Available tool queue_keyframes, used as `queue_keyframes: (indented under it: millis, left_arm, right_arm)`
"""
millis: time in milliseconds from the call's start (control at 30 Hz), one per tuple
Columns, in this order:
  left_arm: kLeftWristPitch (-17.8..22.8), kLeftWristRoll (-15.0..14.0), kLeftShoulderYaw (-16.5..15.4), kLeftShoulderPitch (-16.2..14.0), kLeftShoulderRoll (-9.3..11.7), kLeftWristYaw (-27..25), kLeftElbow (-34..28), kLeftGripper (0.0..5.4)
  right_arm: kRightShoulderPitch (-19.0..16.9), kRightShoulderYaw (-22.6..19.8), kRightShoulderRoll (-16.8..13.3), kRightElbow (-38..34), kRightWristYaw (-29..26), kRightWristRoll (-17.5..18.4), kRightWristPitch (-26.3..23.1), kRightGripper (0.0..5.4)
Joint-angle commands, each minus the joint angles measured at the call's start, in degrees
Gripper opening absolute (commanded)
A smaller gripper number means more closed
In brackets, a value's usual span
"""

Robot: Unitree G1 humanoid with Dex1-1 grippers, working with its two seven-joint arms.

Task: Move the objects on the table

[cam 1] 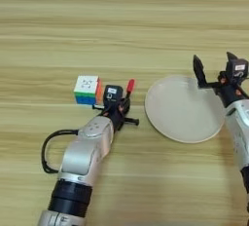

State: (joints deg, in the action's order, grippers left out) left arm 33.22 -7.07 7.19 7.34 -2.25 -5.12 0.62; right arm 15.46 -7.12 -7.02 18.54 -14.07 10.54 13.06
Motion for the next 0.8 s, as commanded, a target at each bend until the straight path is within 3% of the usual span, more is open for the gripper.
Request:
queue_keyframes:
  millis: [33,233,400,533,800]
  left_arm:
    - [-0.16,0.60,0.84,-0.93,-0.56,-0.04,1.34,0.40]
    - [-2.35,1.48,2.33,-1.11,-0.31,-0.25,1.38,1.00]
    - [-5.78,2.27,1.42,-0.88,0.24,0.98,0.94,1.57]
    - [-9.96,1.36,-0.16,-0.73,-0.25,0.13,0.82,1.89]
    - [-19.04,2.76,-1.16,-0.80,-0.35,1.08,0.38,2.76]
  right_arm:
    - [0.93,-0.21,-0.28,0.31,0.41,-0.42,0.12,5.40]
    - [0.88,-0.36,-0.49,0.57,0.51,-0.57,0.23,5.40]
    - [0.88,-0.57,-0.66,0.77,0.81,-0.79,0.39,5.40]
    - [0.58,-0.82,-0.90,0.78,0.98,-0.90,0.73,5.40]
    - [-0.51,-2.10,-2.33,1.15,1.30,-0.84,1.86,5.40]
